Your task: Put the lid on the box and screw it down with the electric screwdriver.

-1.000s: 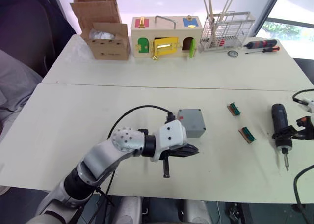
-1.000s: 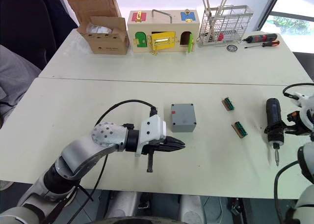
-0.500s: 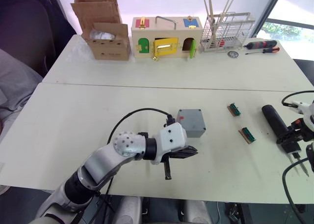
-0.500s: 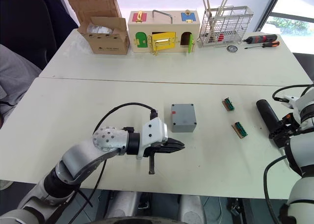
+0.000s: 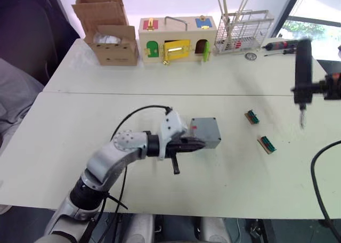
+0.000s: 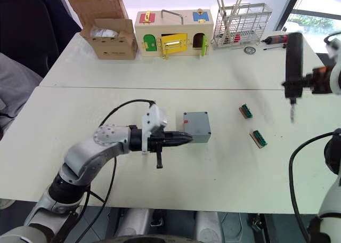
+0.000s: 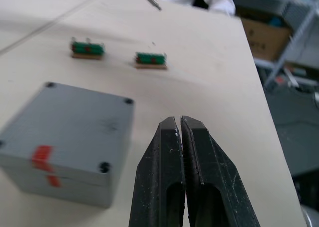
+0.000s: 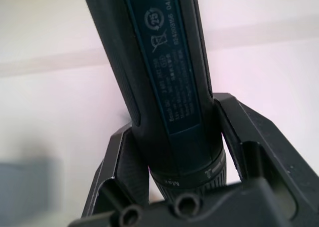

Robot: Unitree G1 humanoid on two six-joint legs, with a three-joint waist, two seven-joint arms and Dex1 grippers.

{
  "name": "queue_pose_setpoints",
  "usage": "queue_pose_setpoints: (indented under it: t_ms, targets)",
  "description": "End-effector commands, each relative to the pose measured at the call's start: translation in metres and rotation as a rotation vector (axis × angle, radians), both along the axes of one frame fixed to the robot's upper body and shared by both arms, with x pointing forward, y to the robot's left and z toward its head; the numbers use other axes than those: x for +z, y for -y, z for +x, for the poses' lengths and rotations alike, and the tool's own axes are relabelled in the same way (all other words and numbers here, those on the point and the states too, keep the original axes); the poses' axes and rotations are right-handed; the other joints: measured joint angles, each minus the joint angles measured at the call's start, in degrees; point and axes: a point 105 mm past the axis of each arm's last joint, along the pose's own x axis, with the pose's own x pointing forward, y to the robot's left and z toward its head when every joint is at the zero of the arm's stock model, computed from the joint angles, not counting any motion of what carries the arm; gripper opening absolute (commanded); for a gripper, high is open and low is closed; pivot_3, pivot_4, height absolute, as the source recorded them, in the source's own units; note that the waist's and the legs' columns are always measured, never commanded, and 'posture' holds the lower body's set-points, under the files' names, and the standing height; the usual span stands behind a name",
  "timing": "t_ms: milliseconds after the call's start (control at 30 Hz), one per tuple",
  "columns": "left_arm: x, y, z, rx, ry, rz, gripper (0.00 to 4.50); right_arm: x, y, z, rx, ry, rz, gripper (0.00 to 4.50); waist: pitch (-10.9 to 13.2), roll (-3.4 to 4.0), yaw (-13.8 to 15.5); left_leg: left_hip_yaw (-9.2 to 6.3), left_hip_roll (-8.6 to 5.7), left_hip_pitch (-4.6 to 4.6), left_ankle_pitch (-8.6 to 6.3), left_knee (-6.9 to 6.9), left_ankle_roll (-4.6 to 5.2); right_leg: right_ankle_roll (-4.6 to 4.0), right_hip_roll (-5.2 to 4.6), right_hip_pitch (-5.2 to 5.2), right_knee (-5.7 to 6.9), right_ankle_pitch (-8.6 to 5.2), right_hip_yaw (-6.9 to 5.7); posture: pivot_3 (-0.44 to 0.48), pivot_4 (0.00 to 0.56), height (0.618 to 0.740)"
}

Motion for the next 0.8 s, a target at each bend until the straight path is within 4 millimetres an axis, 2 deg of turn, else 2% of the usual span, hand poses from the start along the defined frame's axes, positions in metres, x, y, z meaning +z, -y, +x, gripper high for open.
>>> queue_pose_setpoints:
  t_ms: [33, 200, 267, 333, 533, 800]
  targets:
    - [0.013, -0.008, 0.006, 0.02, 0.017, -0.022, 0.1, 0.047, -0.045, -0.023, 0.138, 0.433, 0.239, 1.82, -0.03, -0.09, 0.05, -0.08, 0.03, 0.01, 0.0, 0.06, -0.01, 0.0, 0.01, 0.08, 0.03, 0.0, -0.07, 0.0, 0.15, 0.729]
    - [0.016, -0.019, 0.016, 0.037, 0.025, 0.02, 0.1, 0.029, -0.084, -0.04, 0.055, 0.667, 0.399, 1.82, -0.03, -0.01, 1.09, -0.11, -0.06, -0.07, 0.03, 0.13, -0.04, 0.01, -0.02, 0.05, 0.23, 0.01, -0.06, 0.0, 0.15, 0.729]
    - [0.014, -0.024, 0.022, 0.061, 0.042, 0.055, 0.1, 0.025, -0.103, -0.048, 0.084, 0.718, 0.408, 1.82, -0.03, 0.0, 1.43, -0.09, -0.09, -0.09, 0.03, 0.13, -0.04, 0.01, -0.02, 0.02, 0.23, 0.01, -0.05, 0.0, 0.15, 0.729]
    - [0.015, -0.027, 0.027, 0.073, 0.05, 0.064, 0.1, 0.016, -0.112, -0.049, 0.068, 0.717, 0.413, 1.82, -0.03, 0.0, 1.48, -0.08, -0.1, -0.09, 0.03, 0.13, -0.04, 0.01, -0.01, 0.02, 0.23, 0.01, -0.04, 0.0, 0.15, 0.729]
    - [0.01, -0.018, 0.038, 0.05, 0.079, 0.097, 0.1, -0.006, -0.128, -0.055, 0.074, 0.666, 0.416, 1.82, -0.03, -0.01, 1.36, -0.1, -0.25, -0.07, 0.03, 0.11, -0.03, 0.01, 0.04, 0.03, 0.23, 0.01, -0.04, 0.0, 0.15, 0.729]
    - [0.008, 0.012, 0.054, 0.0, 0.109, 0.066, 0.1, -0.013, -0.136, -0.06, 0.105, 0.639, 0.409, 1.82, -0.03, -0.01, 1.31, -0.11, -0.26, -0.06, 0.03, 0.1, -0.01, 0.01, 0.06, 0.02, 0.19, 0.01, -0.03, 0.0, 0.15, 0.729]
